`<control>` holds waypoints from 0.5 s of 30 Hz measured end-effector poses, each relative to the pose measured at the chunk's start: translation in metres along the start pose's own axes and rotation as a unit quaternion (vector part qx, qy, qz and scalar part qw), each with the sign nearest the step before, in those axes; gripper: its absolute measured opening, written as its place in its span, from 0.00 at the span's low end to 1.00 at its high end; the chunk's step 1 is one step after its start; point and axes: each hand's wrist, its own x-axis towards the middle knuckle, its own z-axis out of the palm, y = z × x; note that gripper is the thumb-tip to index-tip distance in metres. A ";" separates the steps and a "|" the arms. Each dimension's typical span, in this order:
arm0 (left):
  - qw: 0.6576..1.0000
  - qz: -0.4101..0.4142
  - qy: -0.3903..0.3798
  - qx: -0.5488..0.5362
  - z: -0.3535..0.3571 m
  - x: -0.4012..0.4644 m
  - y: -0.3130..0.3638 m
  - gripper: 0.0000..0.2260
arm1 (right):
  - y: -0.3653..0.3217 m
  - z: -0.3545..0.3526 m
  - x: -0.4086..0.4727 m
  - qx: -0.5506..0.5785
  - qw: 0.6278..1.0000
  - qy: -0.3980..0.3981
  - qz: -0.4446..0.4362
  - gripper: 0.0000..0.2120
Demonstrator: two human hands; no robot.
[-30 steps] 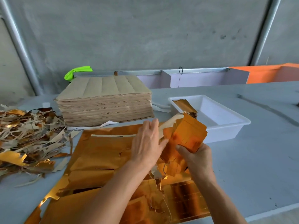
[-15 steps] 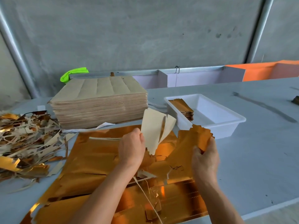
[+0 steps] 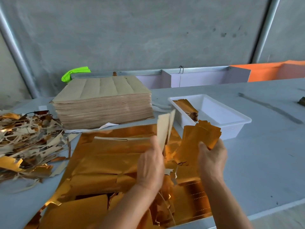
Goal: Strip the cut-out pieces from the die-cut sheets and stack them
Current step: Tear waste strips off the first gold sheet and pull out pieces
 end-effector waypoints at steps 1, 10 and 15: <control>0.999 0.033 -0.014 -0.009 0.007 -0.006 0.002 0.22 | 0.000 0.000 -0.001 -0.003 1.000 0.002 0.003 0.09; 0.989 0.128 -0.067 0.029 0.005 -0.005 -0.014 0.43 | 0.003 0.001 0.004 0.028 0.996 0.008 0.085 0.12; 0.980 0.167 -0.104 0.030 -0.009 0.000 -0.009 0.13 | 0.004 0.002 0.005 0.043 0.993 0.027 0.111 0.11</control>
